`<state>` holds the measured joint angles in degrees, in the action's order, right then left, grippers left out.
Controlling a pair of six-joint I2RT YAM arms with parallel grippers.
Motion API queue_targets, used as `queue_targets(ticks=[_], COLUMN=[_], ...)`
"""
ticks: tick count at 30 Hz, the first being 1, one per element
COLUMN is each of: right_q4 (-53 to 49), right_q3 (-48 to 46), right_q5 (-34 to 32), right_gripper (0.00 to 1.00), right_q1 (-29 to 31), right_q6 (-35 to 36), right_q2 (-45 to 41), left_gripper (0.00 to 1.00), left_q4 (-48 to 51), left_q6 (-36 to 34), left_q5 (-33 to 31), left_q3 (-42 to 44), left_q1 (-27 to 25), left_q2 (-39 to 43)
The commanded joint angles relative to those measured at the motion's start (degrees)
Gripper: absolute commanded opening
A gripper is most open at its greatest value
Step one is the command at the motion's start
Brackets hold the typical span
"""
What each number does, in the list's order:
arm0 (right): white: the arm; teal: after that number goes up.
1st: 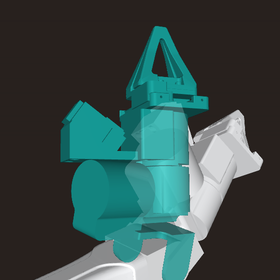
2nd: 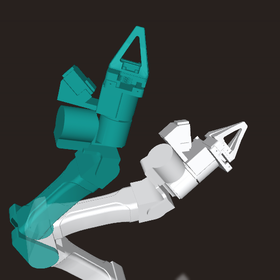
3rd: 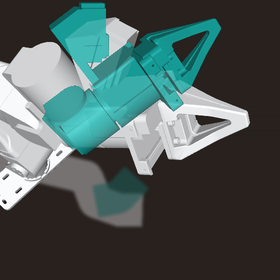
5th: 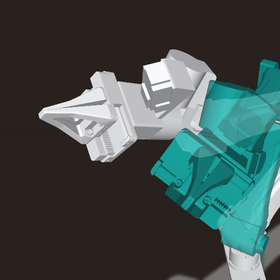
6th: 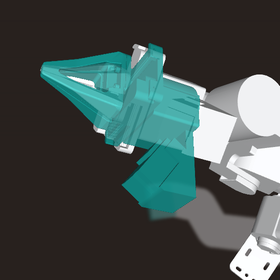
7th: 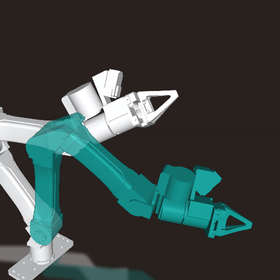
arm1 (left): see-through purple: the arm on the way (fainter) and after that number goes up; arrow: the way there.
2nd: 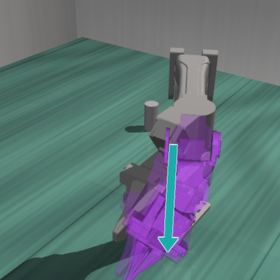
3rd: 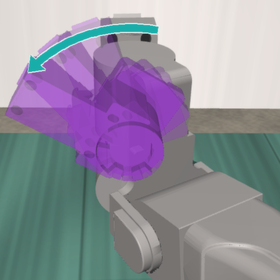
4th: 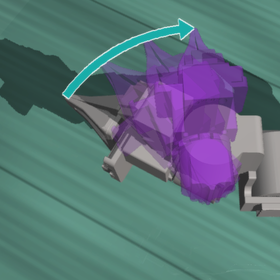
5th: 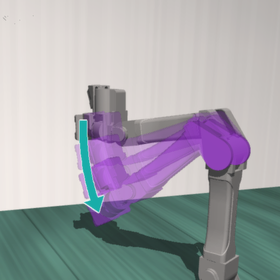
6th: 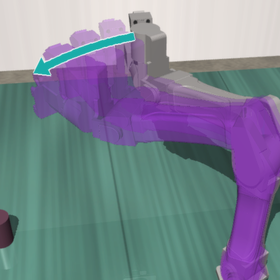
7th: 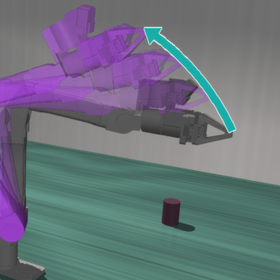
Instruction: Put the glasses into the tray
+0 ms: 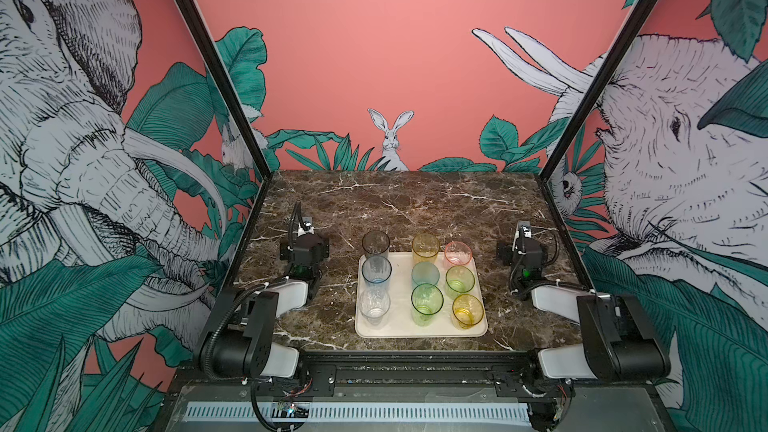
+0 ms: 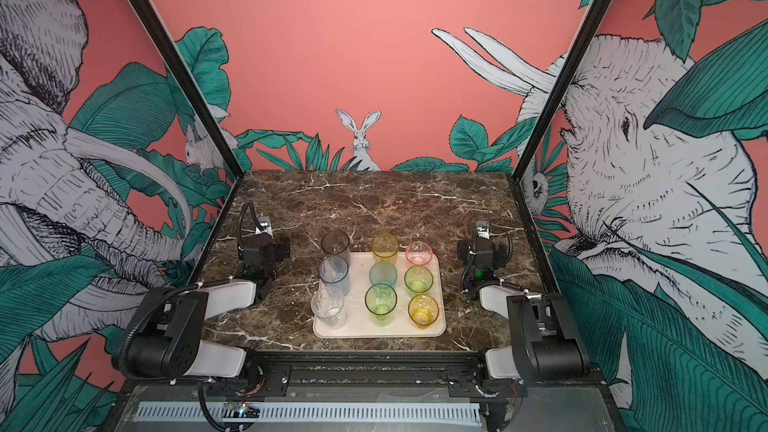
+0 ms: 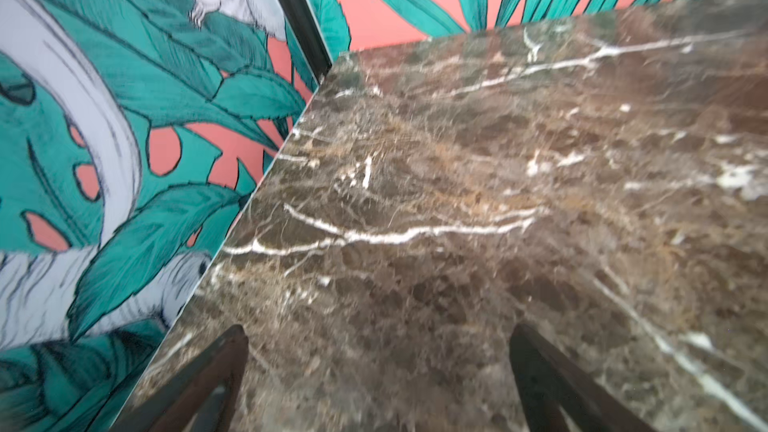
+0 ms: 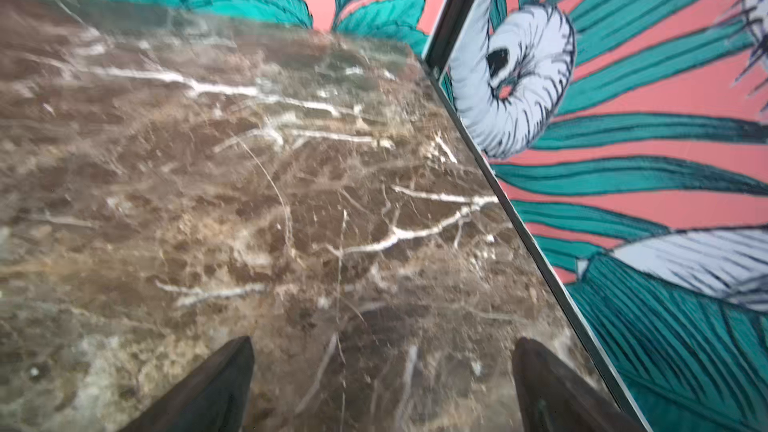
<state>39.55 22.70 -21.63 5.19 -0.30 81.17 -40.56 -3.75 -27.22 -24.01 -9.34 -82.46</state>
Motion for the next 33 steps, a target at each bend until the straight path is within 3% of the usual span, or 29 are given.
queue_targets(ticks=[1,5,12,15,17,33], right_q4=[12.10,19.26,14.94,14.88,14.91,14.95], right_q3=[-1.65,-3.17,-1.33,-1.36,-1.36,-1.40], right_q5=[3.83,5.82,8.79,8.86,8.79,8.76], right_gripper=[0.99,0.99,0.99,0.99,0.99,0.99], right_q1=[-0.84,-0.96,-0.97,-0.97,-0.97,-0.97], right_q6=[-0.48,0.52,1.04,1.09,1.09,1.09], right_q2=[3.73,8.20,7.84,7.69,7.69,7.69], left_gripper=[0.99,0.99,0.99,0.99,0.99,1.00], left_q4=[-8.43,-9.38,-12.57,-20.68,-13.51,-12.70], left_q6=[-1.44,-2.24,-2.68,-4.05,-2.58,-1.61], left_q5=[2.54,5.08,9.30,10.55,10.12,9.69], left_q3=[1.42,1.77,3.09,4.77,3.17,2.11], left_q1=[1.22,1.26,2.02,2.23,2.29,3.27], left_q2=[-2.38,-2.98,-4.43,-8.08,-6.00,-6.66])
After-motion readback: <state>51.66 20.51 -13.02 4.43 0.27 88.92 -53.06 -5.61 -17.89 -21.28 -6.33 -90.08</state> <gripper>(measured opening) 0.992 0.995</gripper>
